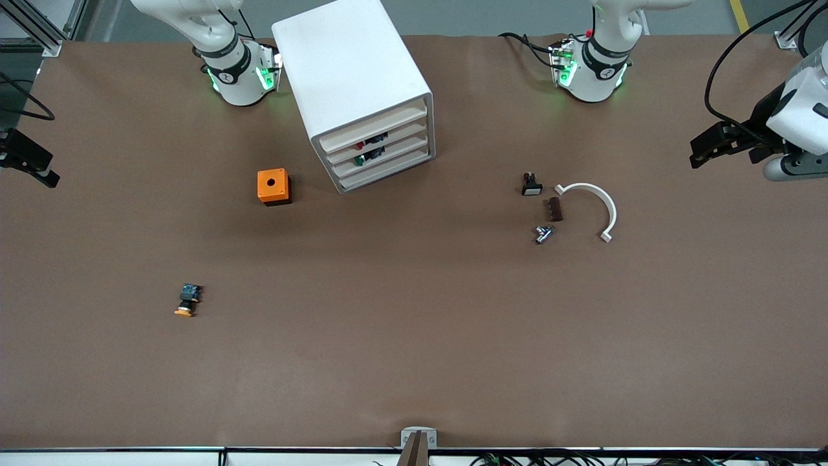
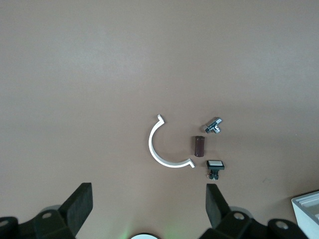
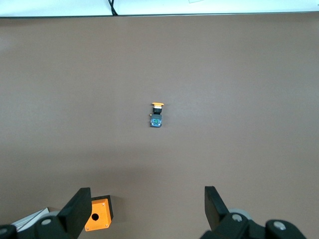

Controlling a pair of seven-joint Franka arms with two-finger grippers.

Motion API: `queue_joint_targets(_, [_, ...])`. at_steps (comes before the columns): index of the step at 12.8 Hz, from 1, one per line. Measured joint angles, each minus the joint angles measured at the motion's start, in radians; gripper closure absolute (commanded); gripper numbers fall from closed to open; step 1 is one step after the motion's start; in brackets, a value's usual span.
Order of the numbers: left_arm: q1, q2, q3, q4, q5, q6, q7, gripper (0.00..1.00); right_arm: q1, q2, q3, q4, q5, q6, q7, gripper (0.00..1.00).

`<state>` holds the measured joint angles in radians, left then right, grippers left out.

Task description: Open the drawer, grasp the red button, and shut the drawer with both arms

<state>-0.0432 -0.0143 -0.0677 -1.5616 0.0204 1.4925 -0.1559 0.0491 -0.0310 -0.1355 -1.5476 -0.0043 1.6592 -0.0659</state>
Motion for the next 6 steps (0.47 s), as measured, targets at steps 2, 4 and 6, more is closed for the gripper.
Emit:
queue_joint_targets(2, [0.000,0.000,-0.013,0.000,0.000,-0.010,0.000,0.00,0.000,0.000,0.000,-0.001,0.000,0.000,0.000,0.00])
queue_joint_targets(4, [-0.001,0.000,-0.021,0.002,0.000,-0.018,0.000,0.00,0.000,0.000,0.000,-0.002,0.000,-0.001,0.000,0.00])
queue_joint_targets(6, [-0.002,0.002,-0.021,0.003,0.000,-0.021,0.000,0.00,0.000,0.000,0.000,-0.002,0.000,-0.002,0.000,0.00])
